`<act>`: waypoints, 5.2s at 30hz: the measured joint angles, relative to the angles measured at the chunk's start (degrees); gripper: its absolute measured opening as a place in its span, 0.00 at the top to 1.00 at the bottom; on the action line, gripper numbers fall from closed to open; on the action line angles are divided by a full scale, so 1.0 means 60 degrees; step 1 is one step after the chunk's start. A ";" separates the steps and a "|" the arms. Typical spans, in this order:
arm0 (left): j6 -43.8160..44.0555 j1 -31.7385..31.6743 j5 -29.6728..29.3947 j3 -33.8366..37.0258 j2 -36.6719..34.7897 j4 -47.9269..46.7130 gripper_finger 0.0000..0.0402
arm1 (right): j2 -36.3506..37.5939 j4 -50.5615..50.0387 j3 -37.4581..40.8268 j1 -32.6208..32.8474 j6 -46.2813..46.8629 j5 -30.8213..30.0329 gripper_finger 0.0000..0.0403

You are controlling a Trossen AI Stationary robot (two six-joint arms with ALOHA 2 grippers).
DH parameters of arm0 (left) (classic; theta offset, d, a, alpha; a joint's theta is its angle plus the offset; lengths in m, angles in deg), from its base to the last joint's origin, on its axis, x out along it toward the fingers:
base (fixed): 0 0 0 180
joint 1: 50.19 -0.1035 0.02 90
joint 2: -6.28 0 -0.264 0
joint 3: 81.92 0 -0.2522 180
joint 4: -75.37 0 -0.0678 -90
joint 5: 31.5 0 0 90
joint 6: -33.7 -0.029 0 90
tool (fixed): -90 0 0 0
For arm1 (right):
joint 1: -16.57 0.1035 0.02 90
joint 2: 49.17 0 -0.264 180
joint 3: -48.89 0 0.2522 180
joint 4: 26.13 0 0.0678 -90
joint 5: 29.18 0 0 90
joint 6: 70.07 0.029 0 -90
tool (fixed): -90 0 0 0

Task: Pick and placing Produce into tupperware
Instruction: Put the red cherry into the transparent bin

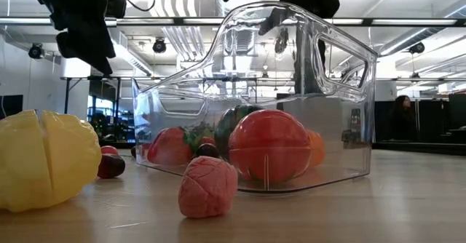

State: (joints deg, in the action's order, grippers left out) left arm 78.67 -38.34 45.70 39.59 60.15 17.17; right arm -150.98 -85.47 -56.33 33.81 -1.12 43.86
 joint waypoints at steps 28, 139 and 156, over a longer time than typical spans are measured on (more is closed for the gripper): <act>-0.0295 -0.0459 0.1231 -0.0051 0.3343 0.1948 0.39 | 0.0082 -0.6612 -0.2688 0.0613 0.3054 -0.2302 0.19; 0.0491 0.0608 0.1297 -0.0399 0.5821 0.2789 0.79 | 0.0074 -0.7359 -0.2052 0.1395 0.4099 -0.2435 0.19; -0.3431 0.0670 -0.0120 -0.1084 0.2774 0.5436 0.79 | 0.0216 -0.7404 -0.2048 0.1395 0.4686 -0.3463 0.19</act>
State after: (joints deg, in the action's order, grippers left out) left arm 58.08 -34.31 44.98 33.09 76.79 49.79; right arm -149.68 -129.89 -68.62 42.18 27.00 23.08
